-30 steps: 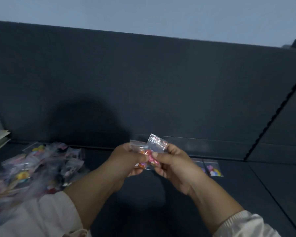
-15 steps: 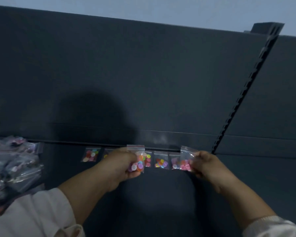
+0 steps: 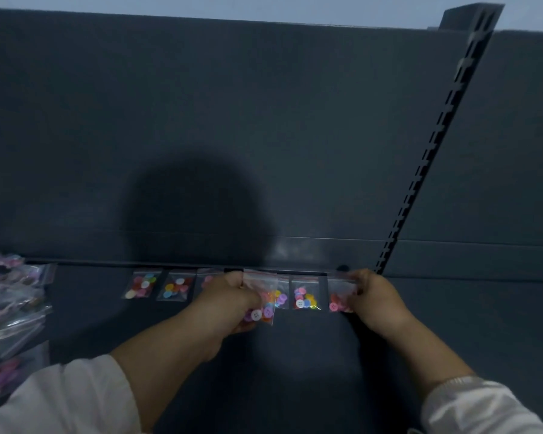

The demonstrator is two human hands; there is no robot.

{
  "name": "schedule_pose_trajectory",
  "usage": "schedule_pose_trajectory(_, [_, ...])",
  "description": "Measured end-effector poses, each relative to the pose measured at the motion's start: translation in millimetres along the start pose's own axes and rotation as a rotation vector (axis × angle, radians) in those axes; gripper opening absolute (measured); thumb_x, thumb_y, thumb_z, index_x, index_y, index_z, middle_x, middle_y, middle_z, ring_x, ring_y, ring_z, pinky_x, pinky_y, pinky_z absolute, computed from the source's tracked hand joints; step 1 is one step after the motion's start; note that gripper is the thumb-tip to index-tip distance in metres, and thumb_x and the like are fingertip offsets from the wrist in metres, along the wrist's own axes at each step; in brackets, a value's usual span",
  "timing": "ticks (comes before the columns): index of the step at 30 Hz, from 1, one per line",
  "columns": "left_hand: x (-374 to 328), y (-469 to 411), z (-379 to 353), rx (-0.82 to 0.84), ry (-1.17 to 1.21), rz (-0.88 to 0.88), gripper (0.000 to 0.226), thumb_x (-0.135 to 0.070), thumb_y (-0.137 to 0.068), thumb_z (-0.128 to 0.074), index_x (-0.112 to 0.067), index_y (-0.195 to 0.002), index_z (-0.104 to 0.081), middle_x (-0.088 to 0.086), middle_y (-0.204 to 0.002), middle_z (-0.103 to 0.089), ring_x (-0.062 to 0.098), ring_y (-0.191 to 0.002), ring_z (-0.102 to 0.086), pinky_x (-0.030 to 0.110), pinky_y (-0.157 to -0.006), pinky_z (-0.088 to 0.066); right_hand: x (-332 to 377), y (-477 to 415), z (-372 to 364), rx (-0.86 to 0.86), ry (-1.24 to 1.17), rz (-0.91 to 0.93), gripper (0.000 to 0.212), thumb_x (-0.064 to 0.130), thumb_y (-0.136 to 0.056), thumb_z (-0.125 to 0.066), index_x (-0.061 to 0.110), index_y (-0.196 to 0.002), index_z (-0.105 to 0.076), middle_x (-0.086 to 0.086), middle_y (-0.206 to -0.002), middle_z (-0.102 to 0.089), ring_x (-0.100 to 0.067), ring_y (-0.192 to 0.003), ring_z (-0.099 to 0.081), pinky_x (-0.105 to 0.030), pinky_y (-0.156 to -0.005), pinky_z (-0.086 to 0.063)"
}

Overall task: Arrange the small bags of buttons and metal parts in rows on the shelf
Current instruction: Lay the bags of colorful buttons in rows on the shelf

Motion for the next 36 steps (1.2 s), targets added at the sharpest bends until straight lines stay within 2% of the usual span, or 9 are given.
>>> schedule_pose_trajectory(3, [1, 1, -4, 0.005, -0.008, -0.011, 0.022, 0.005, -0.083, -0.055, -0.011, -0.095, -0.065, 0.007, -0.083, -0.066, 0.015, -0.068, -0.059, 0.026, -0.058, -0.049, -3, -1, 0, -0.007, 0.098, 0.03, 0.05, 0.0, -0.081, -0.06, 0.015, -0.127, -0.051, -0.002, -0.101, -0.065, -0.016, -0.089, -0.061, -0.023, -0.075, -0.046])
schedule_pose_trajectory(7, [1, 0, -7, -0.001, -0.018, -0.019, 0.024, 0.007, -0.08, -0.056, -0.013, -0.091, -0.065, 0.008, -0.086, -0.068, 0.019, -0.075, -0.061, 0.027, -0.061, -0.051, -9, -5, -1, 0.002, 0.108, 0.04, 0.063, 0.011, -0.078, -0.068, 0.023, -0.135, -0.042, -0.003, -0.116, -0.062, -0.019, -0.103, -0.06, -0.035, -0.092, -0.05])
schedule_pose_trajectory(14, [-2, -1, -12, -0.006, -0.01, -0.056, 0.018, 0.004, -0.079, -0.065, -0.012, -0.088, -0.064, 0.011, -0.085, -0.069, 0.02, -0.074, -0.061, 0.028, -0.061, -0.051, -6, -5, 1, -0.074, 0.092, 0.033, 0.054, 0.017, -0.078, -0.067, 0.023, -0.128, -0.049, -0.003, -0.123, -0.055, -0.02, -0.105, -0.059, -0.033, -0.091, -0.05])
schedule_pose_trajectory(17, [-5, -1, -18, 0.01, 0.035, -0.095, 0.019, 0.004, -0.08, -0.066, -0.011, -0.092, -0.063, 0.01, -0.086, -0.07, 0.019, -0.073, -0.063, 0.029, -0.062, -0.051, 23, 13, 4, -0.146, -0.055, 0.114, 0.02, 0.021, -0.088, -0.062, 0.016, -0.107, -0.059, -0.002, -0.101, -0.06, -0.017, -0.088, -0.059, -0.029, -0.079, -0.049])
schedule_pose_trajectory(18, [-6, -1, -20, 0.013, 0.051, -0.11, 0.02, 0.004, -0.08, -0.067, -0.011, -0.093, -0.063, 0.009, -0.085, -0.071, 0.019, -0.073, -0.063, 0.031, -0.065, -0.052, 35, 22, 1, -0.077, -0.186, 0.102, 0.009, 0.023, -0.089, -0.061, 0.016, -0.094, -0.061, -0.002, -0.086, -0.062, -0.016, -0.074, -0.058, -0.03, -0.071, -0.049])
schedule_pose_trajectory(20, [-8, 0, -26, 0.01, 0.084, -0.144, 0.021, 0.004, -0.078, -0.07, -0.01, -0.092, -0.063, 0.006, -0.078, -0.07, 0.017, -0.072, -0.063, 0.034, -0.071, -0.052, 53, 40, -8, 0.168, -0.432, 0.021, 0.017, 0.027, -0.09, -0.06, 0.015, -0.078, -0.059, -0.003, -0.071, -0.061, -0.012, -0.059, -0.053, -0.027, -0.058, -0.044])
schedule_pose_trajectory(24, [-9, 2, -33, -0.008, 0.086, -0.165, 0.02, 0.005, -0.076, -0.069, -0.01, -0.089, -0.063, 0.005, -0.075, -0.068, 0.016, -0.071, -0.063, 0.034, -0.072, -0.053, 67, 56, -24, 0.402, -0.612, -0.06, 0.007, 0.021, -0.088, -0.062, 0.015, -0.085, -0.062, 0.002, -0.072, -0.066, -0.004, -0.059, -0.057, -0.02, -0.059, -0.045])
schedule_pose_trajectory(30, [-4, 5, -39, 0.089, 0.084, -0.018, 0.009, -0.013, -0.086, -0.066, -0.013, -0.094, -0.063, 0.002, -0.079, -0.07, 0.011, -0.07, -0.065, 0.023, -0.059, -0.052, 57, 52, -23, 0.36, -0.713, -0.093, 0.009, 0.015, -0.088, -0.061, 0.015, -0.079, -0.06, 0.003, -0.066, -0.065, -0.005, -0.057, -0.055, -0.019, -0.057, -0.044])
schedule_pose_trajectory(36, [-7, 4, -45, 0.099, -0.065, -0.058, 0.023, -0.018, -0.083, -0.07, -0.015, -0.102, -0.058, 0.004, -0.086, -0.069, 0.011, -0.07, -0.066, 0.025, -0.062, -0.053, 44, 50, -16, 0.301, -0.691, -0.113, 0.01, 0.01, -0.087, -0.063, 0.016, -0.079, -0.059, 0.002, -0.063, -0.063, -0.007, -0.055, -0.053, -0.019, -0.053, -0.041])
Point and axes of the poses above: each hand's wrist, its own y-axis away from the middle knuckle, its own z-axis out of the back of the hand, x = y × z, the point moved 2 cm from there along -y, towards the middle knuckle
